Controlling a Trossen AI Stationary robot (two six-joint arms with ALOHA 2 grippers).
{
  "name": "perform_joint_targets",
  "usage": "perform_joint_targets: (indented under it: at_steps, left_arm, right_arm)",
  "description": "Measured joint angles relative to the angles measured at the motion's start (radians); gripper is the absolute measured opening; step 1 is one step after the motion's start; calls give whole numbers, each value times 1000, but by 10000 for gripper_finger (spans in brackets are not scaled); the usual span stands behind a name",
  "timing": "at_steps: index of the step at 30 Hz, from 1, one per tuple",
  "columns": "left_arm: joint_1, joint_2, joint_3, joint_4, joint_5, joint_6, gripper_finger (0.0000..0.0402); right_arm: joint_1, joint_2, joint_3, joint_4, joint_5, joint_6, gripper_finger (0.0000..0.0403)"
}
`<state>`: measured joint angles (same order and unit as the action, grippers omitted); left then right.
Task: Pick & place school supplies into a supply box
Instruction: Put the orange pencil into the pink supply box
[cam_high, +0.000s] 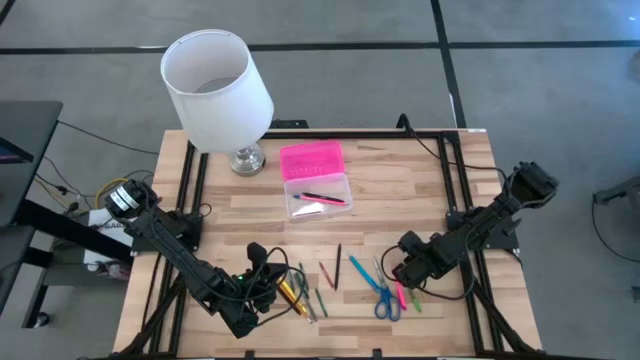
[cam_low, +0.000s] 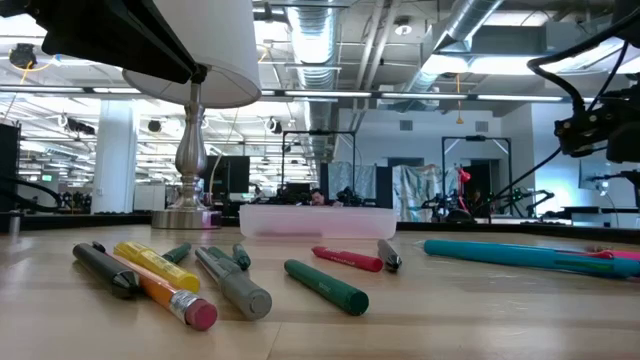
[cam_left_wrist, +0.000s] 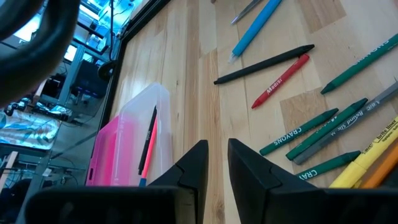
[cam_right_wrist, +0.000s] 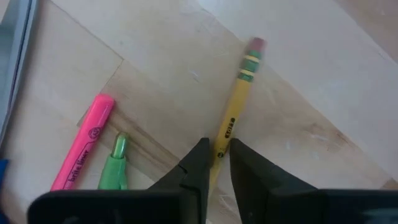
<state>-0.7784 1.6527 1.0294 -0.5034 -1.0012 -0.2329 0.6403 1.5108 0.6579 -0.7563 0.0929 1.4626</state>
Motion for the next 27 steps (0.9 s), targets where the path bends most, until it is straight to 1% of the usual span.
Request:
perform_joint_targets:
  at_steps: [4,6,11,15,20,22,24,26,27]
  left_arm:
    - [0,0,0,0,0,0,56]
    - [0,0,0,0,0,0,56]
    - [0,0,0,0,0,0,56]
    - [0,0,0,-1,0,0,56]
    - [0,0,0,-5,-2,0,56]
    - [0,0,0,-16,-9,2,56]
    - [0,0,1,-43,-10,1,56]
    - [0,0,1,-88,-10,-25,56]
    - [0,0,1,-117,-8,-53,56]
  right_arm:
    - [-12,0,0,2,2,-40,14]
    - [-19,0,0,2,8,-62,6]
    - [-42,0,0,2,19,-106,14]
    - [-58,0,1,2,39,-149,4]
    - [-68,5,16,-4,73,-208,3]
    - [-71,6,32,-10,102,-238,2]
    - [-75,12,52,-20,178,-264,2]
    - [-78,8,77,-23,229,-289,2]
    - [-81,8,87,-21,238,-307,1]
